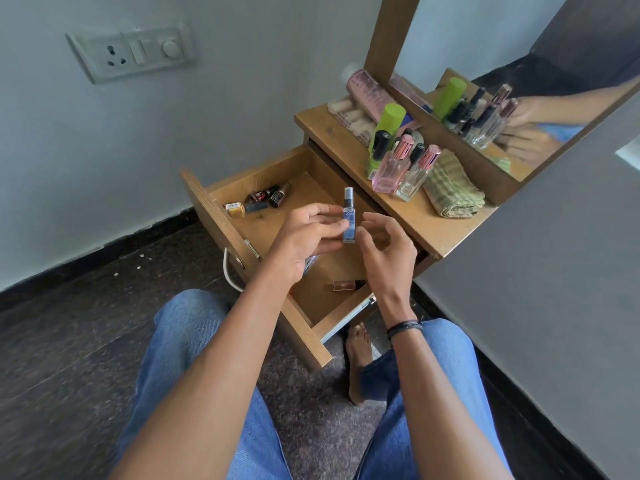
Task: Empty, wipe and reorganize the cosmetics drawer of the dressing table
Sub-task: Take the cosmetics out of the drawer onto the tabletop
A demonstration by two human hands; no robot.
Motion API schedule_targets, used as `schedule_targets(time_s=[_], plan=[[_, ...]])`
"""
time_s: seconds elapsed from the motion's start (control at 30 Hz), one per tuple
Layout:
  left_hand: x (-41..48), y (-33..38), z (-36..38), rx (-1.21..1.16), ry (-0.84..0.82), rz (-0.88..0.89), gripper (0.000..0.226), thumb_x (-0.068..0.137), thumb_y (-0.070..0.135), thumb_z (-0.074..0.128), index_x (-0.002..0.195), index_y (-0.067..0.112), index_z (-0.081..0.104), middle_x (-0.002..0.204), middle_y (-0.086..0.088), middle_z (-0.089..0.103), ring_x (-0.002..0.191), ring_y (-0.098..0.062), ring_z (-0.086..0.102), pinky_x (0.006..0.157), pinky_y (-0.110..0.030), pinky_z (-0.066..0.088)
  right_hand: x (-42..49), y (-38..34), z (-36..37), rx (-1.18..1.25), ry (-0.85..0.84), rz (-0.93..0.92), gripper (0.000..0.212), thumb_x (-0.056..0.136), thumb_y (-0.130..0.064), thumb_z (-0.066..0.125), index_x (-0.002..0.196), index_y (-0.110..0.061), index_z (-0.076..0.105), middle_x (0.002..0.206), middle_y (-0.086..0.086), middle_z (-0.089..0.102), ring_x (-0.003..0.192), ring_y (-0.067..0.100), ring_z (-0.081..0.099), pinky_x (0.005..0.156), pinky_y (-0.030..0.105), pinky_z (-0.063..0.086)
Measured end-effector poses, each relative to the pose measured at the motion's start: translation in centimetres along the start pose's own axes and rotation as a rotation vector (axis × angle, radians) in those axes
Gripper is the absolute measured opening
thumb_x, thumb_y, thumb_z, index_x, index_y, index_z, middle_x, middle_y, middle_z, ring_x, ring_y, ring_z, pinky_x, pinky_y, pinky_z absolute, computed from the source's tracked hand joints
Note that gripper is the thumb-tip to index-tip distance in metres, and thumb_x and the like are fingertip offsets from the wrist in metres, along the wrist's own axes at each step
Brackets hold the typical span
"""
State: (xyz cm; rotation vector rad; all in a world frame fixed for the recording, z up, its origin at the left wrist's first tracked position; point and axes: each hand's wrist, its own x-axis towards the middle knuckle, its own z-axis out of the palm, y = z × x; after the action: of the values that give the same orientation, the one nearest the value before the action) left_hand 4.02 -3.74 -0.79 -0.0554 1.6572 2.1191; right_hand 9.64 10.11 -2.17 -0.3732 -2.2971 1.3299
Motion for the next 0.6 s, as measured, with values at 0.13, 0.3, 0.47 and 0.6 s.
schedule_targets(time_s=[0.13,0.3,0.47,0.6], plan=[[0.0,0.1,0.0,-0.010,-0.012,0.023,0.027,0.088,0.003,0.073,0.114,0.011,0.068,0.103,-0.004,0.077,0.095,-0.020,0.075,0.076,-0.031,0.061,0.5,0.2,-0.6,0.174,-0.140,0.102,0.022,0.093,-0.017,0.072,0.114,-0.020,0.074,0.098,-0.005,0.077,0.092,0.012,0.073,0.083,0.034,0.060],[0.0,0.1,0.0,-0.012,-0.050,0.052,0.025,0.090,0.002,0.070,0.113,0.010,0.070,0.105,-0.008,0.076,0.098,-0.022,0.074,0.079,-0.033,0.061,0.9,-0.1,-1.5,0.208,-0.217,0.073,0.028,0.091,-0.022,0.078,0.118,-0.015,0.074,0.104,-0.004,0.078,0.097,0.015,0.074,0.089,0.039,0.060],[0.0,-0.1,0.1,0.071,-0.049,0.100,0.020,0.094,0.005,0.065,0.105,0.018,0.077,0.105,-0.001,0.075,0.101,-0.015,0.072,0.083,-0.034,0.061,1.5,-0.2,-2.1,0.076,-0.129,0.054,0.039,0.088,-0.014,0.080,0.125,-0.018,0.071,0.099,-0.002,0.077,0.091,0.014,0.073,0.087,0.036,0.060],[0.7,-0.9,0.6,0.484,0.149,0.218,0.014,0.092,0.018,0.070,0.096,0.029,0.077,0.102,0.010,0.072,0.097,-0.010,0.067,0.079,-0.031,0.059,2.5,-0.1,-3.2,0.054,0.071,-0.005,0.035,0.085,-0.013,0.079,0.116,-0.027,0.070,0.103,0.000,0.076,0.084,0.000,0.072,0.074,0.019,0.058]])
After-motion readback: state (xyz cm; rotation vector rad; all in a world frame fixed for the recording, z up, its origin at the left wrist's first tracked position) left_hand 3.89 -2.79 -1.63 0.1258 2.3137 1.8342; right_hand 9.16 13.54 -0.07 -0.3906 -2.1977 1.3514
